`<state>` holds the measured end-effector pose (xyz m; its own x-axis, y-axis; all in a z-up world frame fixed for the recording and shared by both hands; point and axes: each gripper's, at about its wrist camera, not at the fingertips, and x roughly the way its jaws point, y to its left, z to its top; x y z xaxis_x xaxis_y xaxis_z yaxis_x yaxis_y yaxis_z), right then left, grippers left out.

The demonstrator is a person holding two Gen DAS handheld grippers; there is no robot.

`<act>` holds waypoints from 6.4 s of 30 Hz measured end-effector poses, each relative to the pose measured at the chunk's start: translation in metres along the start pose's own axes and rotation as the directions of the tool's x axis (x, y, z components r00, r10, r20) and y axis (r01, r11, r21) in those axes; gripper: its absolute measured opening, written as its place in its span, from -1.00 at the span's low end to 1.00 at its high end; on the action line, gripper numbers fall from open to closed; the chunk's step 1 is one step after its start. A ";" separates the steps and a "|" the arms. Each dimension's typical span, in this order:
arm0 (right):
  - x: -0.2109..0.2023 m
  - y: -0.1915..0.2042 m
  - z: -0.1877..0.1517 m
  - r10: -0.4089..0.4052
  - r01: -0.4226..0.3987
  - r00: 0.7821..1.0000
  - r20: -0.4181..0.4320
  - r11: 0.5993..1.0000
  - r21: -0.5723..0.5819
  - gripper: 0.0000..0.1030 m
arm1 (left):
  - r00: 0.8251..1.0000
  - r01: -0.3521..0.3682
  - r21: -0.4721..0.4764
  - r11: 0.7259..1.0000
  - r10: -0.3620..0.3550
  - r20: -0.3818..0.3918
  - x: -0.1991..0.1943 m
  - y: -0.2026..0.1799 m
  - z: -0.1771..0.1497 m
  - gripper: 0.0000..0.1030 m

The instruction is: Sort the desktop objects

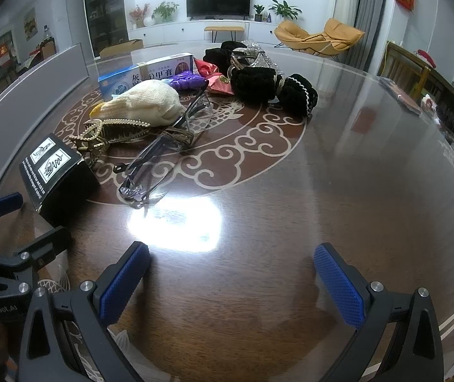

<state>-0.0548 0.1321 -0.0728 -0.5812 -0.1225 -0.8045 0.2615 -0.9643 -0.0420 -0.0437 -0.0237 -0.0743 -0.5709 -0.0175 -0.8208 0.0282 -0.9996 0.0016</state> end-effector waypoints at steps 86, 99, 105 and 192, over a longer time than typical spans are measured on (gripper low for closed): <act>-0.043 -0.054 0.034 0.379 -0.367 0.923 -0.061 0.918 0.148 -0.47 | 0.985 0.139 0.036 0.990 -0.141 0.094 -0.080 0.049 0.025 0.15; -0.092 0.029 0.074 0.504 -0.504 0.864 0.013 0.863 0.023 -0.47 | 0.982 0.150 0.029 0.988 -0.152 0.116 -0.117 0.088 0.005 0.12; -0.095 0.037 0.069 0.509 -0.509 0.861 -0.006 0.861 0.015 -0.47 | 0.978 0.145 0.041 0.989 -0.150 0.142 -0.128 0.086 -0.003 0.12; 0.034 -0.071 0.049 -0.042 0.044 0.999 -0.020 0.992 0.117 1.00 | 1.000 0.018 0.019 1.000 -0.018 0.015 0.056 -0.024 0.090 1.00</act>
<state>-0.1305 0.1848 -0.0679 -0.5762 -0.0771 -0.8137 0.1440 -0.9896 -0.0082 -0.1501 -0.0025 -0.0686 -0.5836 0.0001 -0.8120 0.0028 -1.0000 -0.0021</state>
